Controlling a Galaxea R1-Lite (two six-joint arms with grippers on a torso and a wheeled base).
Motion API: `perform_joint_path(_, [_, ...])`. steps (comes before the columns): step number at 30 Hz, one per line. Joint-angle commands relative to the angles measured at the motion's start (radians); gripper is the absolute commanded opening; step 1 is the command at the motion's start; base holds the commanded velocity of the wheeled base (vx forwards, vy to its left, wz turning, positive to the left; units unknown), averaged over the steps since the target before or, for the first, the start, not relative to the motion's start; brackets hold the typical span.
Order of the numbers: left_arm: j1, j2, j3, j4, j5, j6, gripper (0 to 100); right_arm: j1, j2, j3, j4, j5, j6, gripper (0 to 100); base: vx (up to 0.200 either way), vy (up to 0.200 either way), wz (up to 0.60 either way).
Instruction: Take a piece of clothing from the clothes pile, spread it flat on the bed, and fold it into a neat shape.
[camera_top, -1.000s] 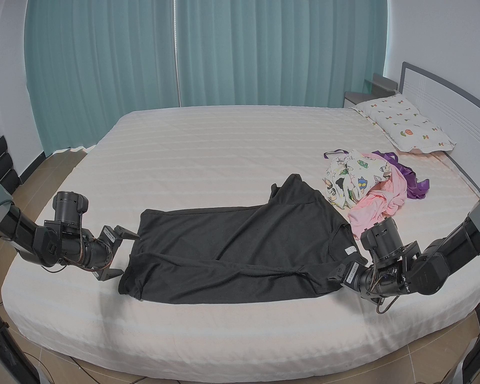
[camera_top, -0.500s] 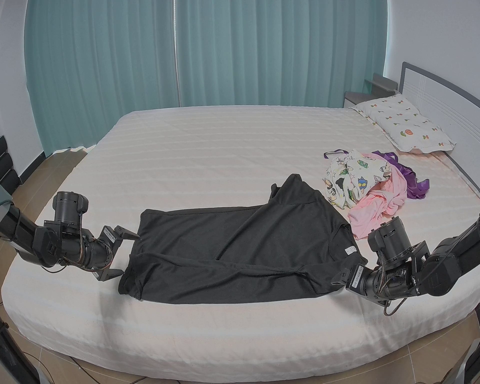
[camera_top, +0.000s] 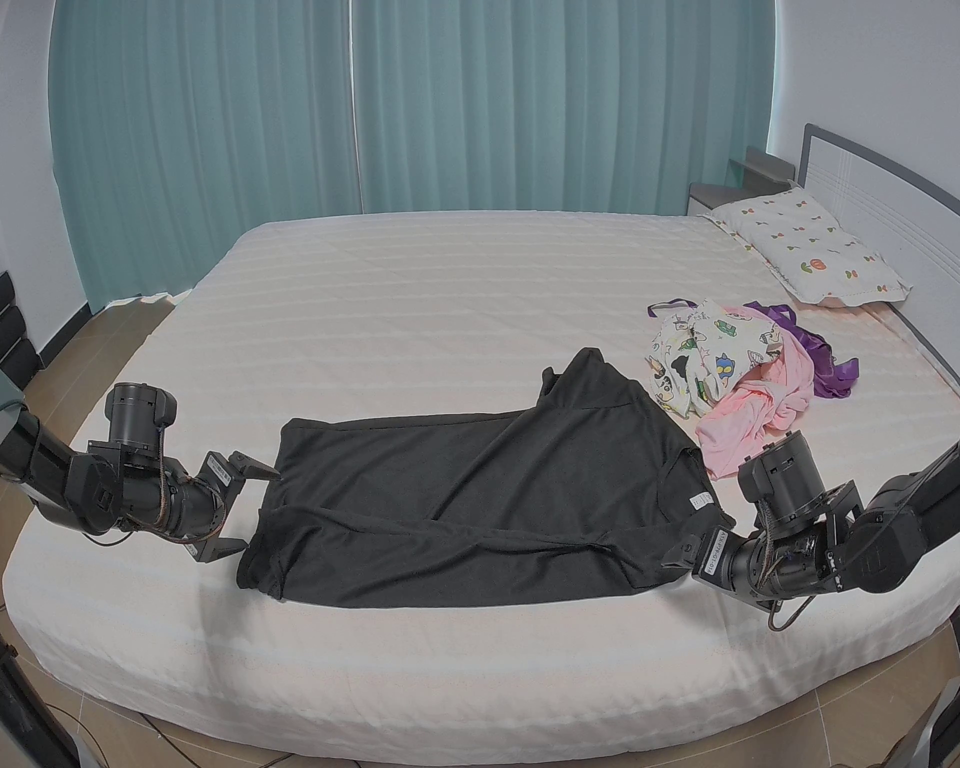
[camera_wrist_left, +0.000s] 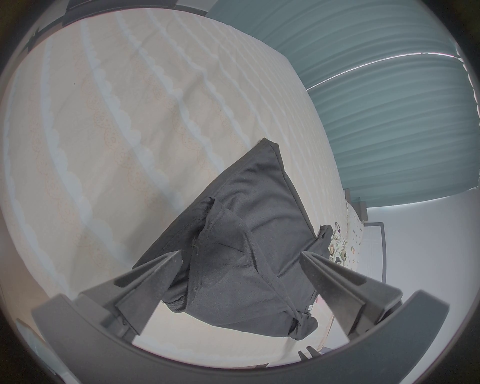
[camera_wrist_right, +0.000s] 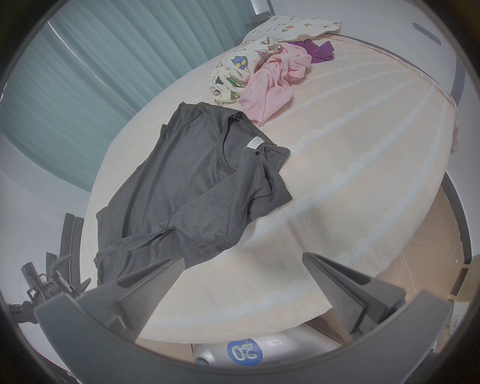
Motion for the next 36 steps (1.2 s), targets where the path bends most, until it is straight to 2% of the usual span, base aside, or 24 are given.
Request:
perform_joint_path(1, [0.001, 0.0, 0.0, -0.001, 0.0, 0.0, 100, 0.002, -0.001, -0.006, -0.001, -0.002, -0.002, 100, 0.0, 0.0, 0.0])
perform_joint_path(36, [0.001, -0.002, 0.0, 0.001, 0.0, 0.0, 100, 0.028, -0.015, -0.008, 0.025, -0.022, -0.041, 100, 0.0, 0.0, 0.0])
